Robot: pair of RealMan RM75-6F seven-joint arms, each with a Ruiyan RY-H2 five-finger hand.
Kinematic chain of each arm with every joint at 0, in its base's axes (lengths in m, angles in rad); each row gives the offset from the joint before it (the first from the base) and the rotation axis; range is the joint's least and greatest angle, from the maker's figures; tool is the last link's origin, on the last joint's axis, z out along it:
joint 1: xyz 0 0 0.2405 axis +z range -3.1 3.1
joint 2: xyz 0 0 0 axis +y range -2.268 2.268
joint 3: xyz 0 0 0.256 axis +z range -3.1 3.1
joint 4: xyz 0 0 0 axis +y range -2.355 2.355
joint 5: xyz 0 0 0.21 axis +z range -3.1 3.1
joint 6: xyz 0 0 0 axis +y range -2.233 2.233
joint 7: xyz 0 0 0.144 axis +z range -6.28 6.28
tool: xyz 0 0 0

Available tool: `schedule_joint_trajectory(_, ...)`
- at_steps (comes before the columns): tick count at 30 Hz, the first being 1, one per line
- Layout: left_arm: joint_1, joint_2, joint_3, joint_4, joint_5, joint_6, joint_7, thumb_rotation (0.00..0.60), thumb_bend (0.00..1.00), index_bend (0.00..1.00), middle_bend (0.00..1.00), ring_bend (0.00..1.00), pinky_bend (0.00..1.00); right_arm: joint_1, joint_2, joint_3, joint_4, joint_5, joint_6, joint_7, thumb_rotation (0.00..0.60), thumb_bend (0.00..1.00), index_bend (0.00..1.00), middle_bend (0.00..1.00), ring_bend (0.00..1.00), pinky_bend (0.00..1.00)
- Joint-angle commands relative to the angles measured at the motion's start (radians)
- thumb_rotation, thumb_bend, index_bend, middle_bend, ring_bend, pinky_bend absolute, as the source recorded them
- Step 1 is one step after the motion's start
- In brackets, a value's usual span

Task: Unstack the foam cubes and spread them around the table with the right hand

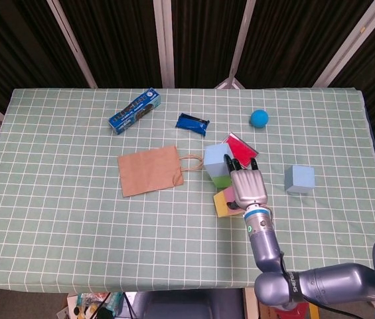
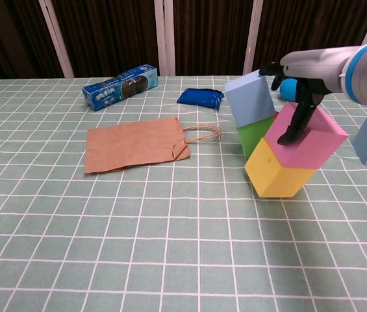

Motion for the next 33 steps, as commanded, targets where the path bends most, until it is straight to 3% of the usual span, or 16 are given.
schedule_joint_trajectory(1, 0.000, 0.000, 0.000, -0.001, 0.000, 0.001, 0.001, 0.600, 0.32, 0.14, 0.00, 0.00, 0.02, -0.011, 0.018, 0.005, -0.015, -0.001, -0.015, 0.003, 0.600, 0.17, 0.00, 0.15, 0.36, 0.00)
schedule_joint_trajectory(8, 0.001, -0.001, 0.001, -0.002, 0.003, 0.002, 0.004, 0.600, 0.32, 0.14, 0.00, 0.00, 0.02, -0.019, 0.050, 0.011, -0.062, 0.002, -0.029, -0.014, 0.600, 0.17, 0.00, 0.15, 0.25, 0.00)
schedule_joint_trajectory(24, -0.001, 0.003, -0.001, 0.001, -0.001, -0.001, -0.011, 0.600, 0.32, 0.14, 0.00, 0.00, 0.02, 0.012, 0.101, 0.027, -0.125, 0.107, -0.071, -0.084, 0.600, 0.17, 0.00, 0.15, 0.23, 0.00)
schedule_joint_trajectory(33, -0.001, 0.000, 0.001, -0.002, 0.003, 0.000, 0.001, 0.600, 0.32, 0.14, 0.00, 0.00, 0.02, 0.007, 0.123, 0.018, -0.117, 0.106, -0.099, -0.067, 0.600, 0.17, 0.00, 0.15, 0.23, 0.00)
